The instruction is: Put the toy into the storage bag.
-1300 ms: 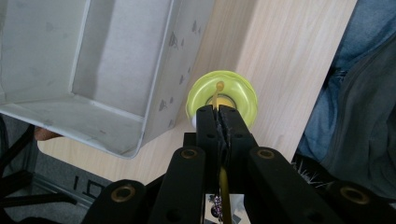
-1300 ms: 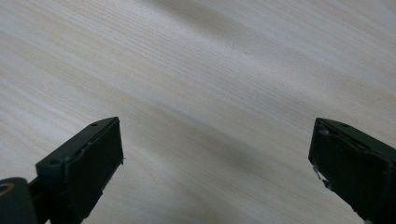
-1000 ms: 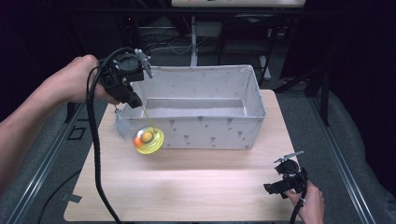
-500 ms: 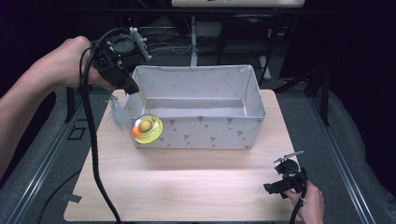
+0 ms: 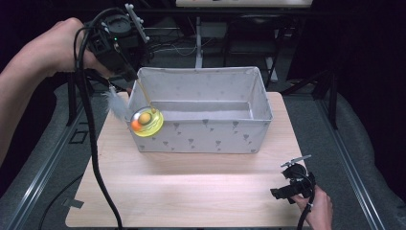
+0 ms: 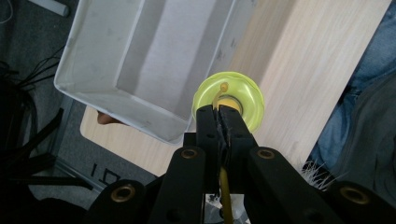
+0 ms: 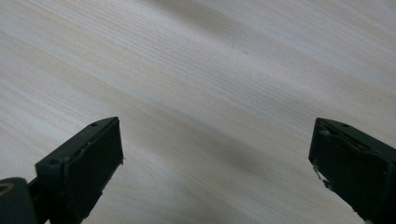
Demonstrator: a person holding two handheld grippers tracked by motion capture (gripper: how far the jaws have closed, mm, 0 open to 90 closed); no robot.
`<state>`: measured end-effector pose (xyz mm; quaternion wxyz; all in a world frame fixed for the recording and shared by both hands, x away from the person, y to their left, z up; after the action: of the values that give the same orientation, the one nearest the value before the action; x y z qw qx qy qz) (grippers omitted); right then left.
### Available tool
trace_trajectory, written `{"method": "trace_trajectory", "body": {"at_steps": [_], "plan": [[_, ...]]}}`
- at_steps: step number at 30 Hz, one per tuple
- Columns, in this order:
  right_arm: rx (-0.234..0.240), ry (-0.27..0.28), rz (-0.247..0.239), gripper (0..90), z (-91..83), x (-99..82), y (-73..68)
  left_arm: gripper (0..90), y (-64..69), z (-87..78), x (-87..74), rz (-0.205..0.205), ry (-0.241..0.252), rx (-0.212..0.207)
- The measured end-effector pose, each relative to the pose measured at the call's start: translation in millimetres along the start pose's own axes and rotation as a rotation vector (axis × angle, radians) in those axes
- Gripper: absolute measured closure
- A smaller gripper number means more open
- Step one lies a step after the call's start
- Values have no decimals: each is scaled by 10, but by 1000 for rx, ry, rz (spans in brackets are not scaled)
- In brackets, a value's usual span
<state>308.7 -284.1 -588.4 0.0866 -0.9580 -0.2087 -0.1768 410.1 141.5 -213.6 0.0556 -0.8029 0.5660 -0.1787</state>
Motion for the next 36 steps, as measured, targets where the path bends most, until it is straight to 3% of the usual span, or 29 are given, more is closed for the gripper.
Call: {"method": "trace_trajectory", "body": {"at_steps": [11, 18, 21, 22, 36], "plan": [[-10, -6, -3, 26, 0, -5, 11, 881, -225, -79, 96, -47, -9, 21], [4, 3, 4, 26, 7, 1, -1, 881, -379, -69, 123, -98, -4, 23], [-13, -11, -4, 26, 1, -5, 13, 881, -471, -47, 143, -118, 5, 31], [6, 6, 6, 26, 9, 3, -3, 881, -487, -39, 146, -125, 6, 29], [-10, -9, -7, 25, -2, -6, 10, 881, -729, 112, 184, -198, 5, 44]]}}
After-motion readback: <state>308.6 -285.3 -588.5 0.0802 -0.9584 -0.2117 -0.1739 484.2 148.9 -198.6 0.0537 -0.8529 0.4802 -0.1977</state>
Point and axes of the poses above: each handheld gripper's, and its own axes: z roughly forward along the jaws, x roughly out of its top, y roughly to its right, the point moved 7 cm from there along z, roughly forward along the jaws, and after that the axes turned 4 degrees about x, right-handed, at the moved point
